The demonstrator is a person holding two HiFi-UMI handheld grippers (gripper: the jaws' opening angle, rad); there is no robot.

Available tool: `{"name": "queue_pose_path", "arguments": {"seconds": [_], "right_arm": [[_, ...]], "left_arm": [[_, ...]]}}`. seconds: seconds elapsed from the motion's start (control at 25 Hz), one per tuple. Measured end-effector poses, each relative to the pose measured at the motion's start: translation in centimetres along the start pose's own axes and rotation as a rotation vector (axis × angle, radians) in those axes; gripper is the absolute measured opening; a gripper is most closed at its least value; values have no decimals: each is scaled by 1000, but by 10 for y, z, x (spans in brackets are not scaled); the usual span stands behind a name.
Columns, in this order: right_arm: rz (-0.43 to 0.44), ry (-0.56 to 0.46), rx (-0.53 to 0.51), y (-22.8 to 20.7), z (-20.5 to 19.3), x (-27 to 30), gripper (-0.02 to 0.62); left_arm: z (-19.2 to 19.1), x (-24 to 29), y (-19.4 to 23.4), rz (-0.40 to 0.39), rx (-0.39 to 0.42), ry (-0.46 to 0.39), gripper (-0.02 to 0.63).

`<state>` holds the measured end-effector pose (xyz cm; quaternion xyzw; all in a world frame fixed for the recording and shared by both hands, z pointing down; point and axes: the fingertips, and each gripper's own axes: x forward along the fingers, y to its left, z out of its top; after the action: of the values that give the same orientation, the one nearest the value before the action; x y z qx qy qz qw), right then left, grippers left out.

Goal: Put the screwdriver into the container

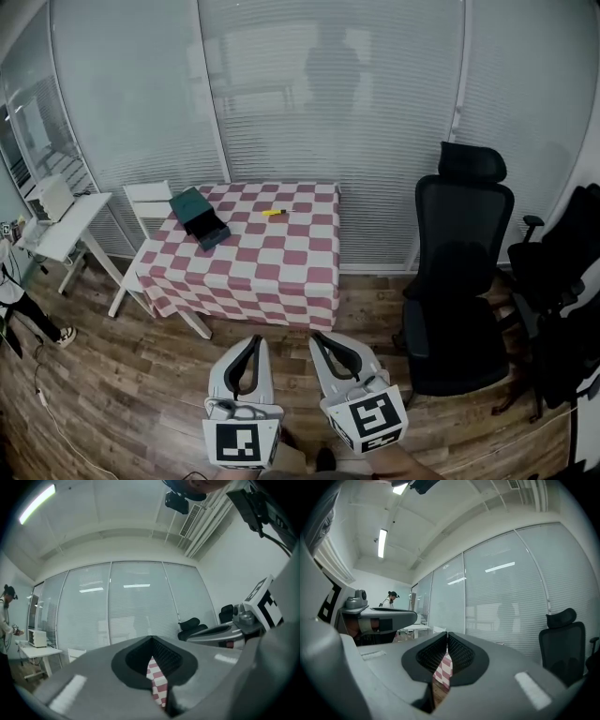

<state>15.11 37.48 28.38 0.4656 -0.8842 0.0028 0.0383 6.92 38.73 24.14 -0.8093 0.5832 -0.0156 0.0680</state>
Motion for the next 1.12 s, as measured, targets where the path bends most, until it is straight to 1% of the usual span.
{"name": "queue_pose_path", "arguments": {"seconds": [0.12, 0.28, 0.64, 0.84, 1.12], "right_arm": [[14, 17, -1, -4, -5, 16, 37], [17, 26, -19, -12, -14, 49, 38], [18, 53, -13, -31, -16, 149, 38], [-2, 46, -28, -44, -5, 196, 38], [-33, 0, -71, -60, 26, 242, 37]], "left_arm": [[-11, 13, 7, 1, -14, 14, 0], [-27, 39, 27, -7, -10, 26, 0], [-51, 116, 94, -5, -34, 48, 0], [-50, 152, 122, -28, -34, 23, 0], [-36, 191, 151, -60, -22, -29, 0]]}}
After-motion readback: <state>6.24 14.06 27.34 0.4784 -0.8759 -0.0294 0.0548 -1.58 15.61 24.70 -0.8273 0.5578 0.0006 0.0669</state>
